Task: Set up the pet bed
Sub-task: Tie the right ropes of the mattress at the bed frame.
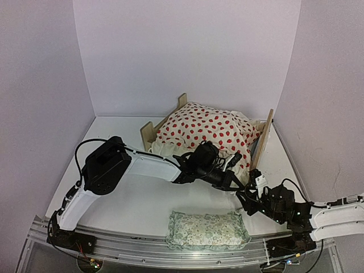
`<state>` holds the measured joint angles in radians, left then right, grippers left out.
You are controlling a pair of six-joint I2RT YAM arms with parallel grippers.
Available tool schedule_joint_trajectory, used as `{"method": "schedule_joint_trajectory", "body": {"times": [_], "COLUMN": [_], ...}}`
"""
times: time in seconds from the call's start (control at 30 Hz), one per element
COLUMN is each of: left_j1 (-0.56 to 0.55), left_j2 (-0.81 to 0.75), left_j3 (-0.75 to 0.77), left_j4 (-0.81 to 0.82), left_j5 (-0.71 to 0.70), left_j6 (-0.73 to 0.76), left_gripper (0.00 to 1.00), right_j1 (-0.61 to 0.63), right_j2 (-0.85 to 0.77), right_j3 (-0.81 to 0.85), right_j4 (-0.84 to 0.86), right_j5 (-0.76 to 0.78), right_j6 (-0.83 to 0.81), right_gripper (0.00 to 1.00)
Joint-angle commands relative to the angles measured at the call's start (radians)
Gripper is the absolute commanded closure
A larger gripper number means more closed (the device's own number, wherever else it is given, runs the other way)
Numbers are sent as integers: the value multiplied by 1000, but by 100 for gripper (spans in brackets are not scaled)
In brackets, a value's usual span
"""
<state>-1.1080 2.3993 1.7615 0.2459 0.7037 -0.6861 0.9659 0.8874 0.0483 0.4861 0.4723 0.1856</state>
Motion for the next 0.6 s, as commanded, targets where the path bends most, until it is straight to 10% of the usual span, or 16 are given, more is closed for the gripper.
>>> {"method": "schedule_joint_trajectory", "body": {"times": [0.0,0.27,0.57], "left_j1": [-4,-3,-3], "left_j2": [-67,-50,-36], "left_j3": [35,50,67], "left_j4": [39,39,50], "left_j5": [18,8,14], "left_j6": [-6,2,-15], "left_gripper": [100,100,100], "right_j1": [10,11,11], "right_j2": [-35,-286,-114], "right_j3": [-100,-1,23], "right_j4": [-56,-506,-354], "right_j5": [107,206,40], "right_j6": [30,211,174], "right_gripper": [58,51,48]}}
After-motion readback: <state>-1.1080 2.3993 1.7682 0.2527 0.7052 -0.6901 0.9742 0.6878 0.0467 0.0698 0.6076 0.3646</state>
